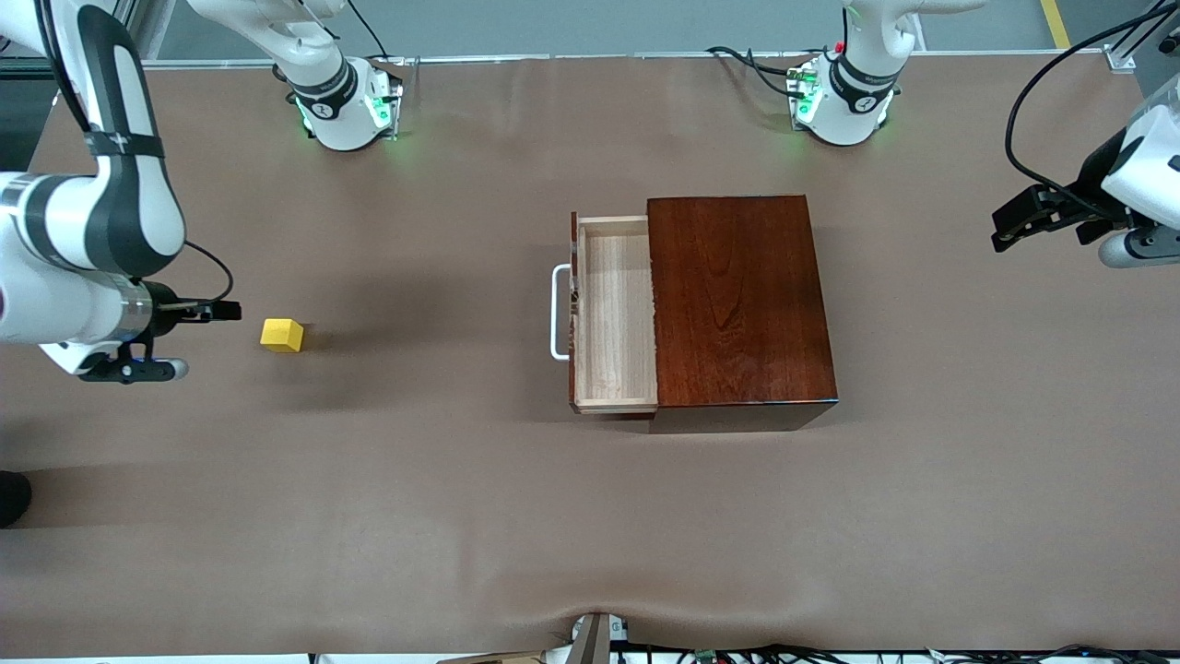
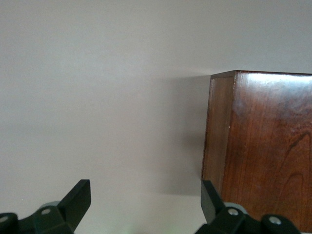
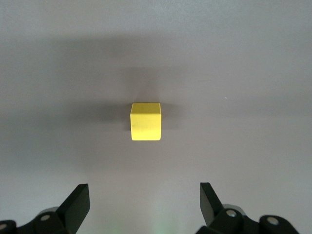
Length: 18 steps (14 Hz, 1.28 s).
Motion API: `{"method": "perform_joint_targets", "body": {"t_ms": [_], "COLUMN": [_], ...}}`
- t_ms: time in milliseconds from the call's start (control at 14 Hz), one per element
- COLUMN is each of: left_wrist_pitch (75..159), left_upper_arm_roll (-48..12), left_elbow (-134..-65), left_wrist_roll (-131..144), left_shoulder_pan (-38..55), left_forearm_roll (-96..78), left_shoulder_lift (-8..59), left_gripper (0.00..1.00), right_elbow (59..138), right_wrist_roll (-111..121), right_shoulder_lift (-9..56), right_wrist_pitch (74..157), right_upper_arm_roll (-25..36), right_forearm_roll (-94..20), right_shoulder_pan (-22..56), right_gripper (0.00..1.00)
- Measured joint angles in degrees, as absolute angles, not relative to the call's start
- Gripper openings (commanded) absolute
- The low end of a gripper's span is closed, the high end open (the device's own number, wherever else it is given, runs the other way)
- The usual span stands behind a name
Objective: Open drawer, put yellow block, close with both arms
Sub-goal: 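Lower the right gripper and grasp the yellow cube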
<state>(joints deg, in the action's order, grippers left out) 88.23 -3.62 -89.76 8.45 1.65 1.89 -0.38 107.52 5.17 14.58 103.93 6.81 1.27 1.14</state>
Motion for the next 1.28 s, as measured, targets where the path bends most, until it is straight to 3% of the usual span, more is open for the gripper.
{"method": "perform_joint_targets", "body": {"t_ms": [641, 1283], "left_wrist_pitch": [85.9, 79.9], "left_upper_arm_roll": [-3.5, -3.6], "left_elbow": [-82.7, -82.2], "left_wrist_roll": [13.3, 13.3], "left_shoulder_pan": [1.2, 1.2], "left_forearm_roll": [0.5, 0.5], "left_shoulder_lift": [3.9, 2.8], "left_gripper": [1.0, 1.0], "right_elbow": [123.4, 129.2], "right_wrist_roll": [5.2, 5.1], "right_shoulder_lift": [14.5, 17.1], "right_wrist_pitch": [126.8, 140.3], "right_upper_arm_roll": [6.8, 6.8], "right_forearm_roll": [1.2, 1.2], "right_shoulder_pan": [1.0, 1.0], "right_gripper": [1.0, 1.0]}}
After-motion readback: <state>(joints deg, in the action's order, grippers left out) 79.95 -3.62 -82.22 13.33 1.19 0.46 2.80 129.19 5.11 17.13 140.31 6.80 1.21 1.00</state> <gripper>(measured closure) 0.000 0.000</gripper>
